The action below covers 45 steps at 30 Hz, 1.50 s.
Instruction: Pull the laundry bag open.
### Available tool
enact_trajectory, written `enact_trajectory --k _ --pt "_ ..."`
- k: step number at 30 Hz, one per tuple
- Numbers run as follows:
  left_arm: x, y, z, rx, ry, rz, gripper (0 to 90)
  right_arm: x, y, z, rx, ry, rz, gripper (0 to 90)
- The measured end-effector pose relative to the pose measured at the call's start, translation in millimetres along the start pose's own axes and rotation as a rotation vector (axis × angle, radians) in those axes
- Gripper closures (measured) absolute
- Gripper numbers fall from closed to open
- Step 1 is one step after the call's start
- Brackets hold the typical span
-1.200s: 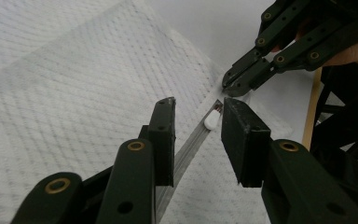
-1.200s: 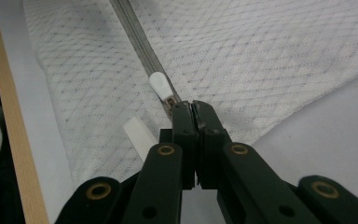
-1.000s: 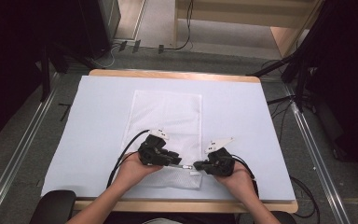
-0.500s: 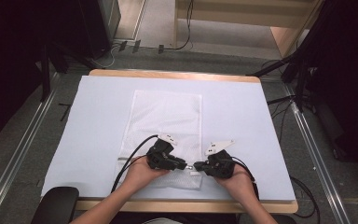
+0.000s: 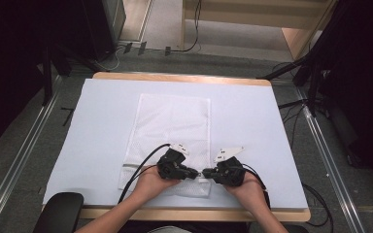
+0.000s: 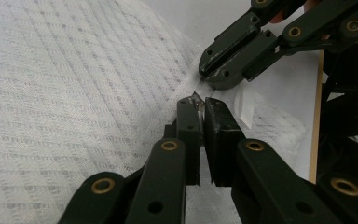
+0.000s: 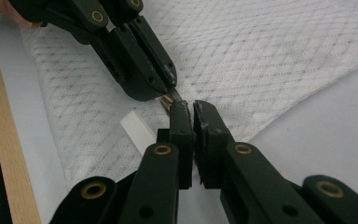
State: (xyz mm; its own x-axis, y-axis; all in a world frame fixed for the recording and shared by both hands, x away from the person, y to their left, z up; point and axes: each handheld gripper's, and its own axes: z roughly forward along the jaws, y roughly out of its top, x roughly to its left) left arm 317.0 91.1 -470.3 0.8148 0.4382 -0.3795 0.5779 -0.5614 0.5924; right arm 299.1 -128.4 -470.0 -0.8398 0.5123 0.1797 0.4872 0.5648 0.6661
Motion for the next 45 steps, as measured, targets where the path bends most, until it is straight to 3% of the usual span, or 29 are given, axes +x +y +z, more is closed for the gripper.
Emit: enact_trajectory --k 10,28,38,45 --pt "4.2 3.8 -1.4 0.012 -0.041 -0.043 87.9 -0.3 -2.2 -0.6 -0.008 0.003 -0.014 88.7" --pt "9.9 2.8 -6.3 0.027 -0.078 -0.056 88.0 -3.0 -3.8 -0.8 -0.015 0.013 -0.003 90.0" --pt "16.7 1.0 -12.9 0.033 -0.079 -0.090 88.1 -1.1 -3.7 0.3 -0.017 0.005 -0.014 90.0" --pt "18.6 0.7 -16.4 0.044 -0.085 -0.086 88.0 -1.8 -4.6 0.1 -0.021 0.012 -0.008 90.0"
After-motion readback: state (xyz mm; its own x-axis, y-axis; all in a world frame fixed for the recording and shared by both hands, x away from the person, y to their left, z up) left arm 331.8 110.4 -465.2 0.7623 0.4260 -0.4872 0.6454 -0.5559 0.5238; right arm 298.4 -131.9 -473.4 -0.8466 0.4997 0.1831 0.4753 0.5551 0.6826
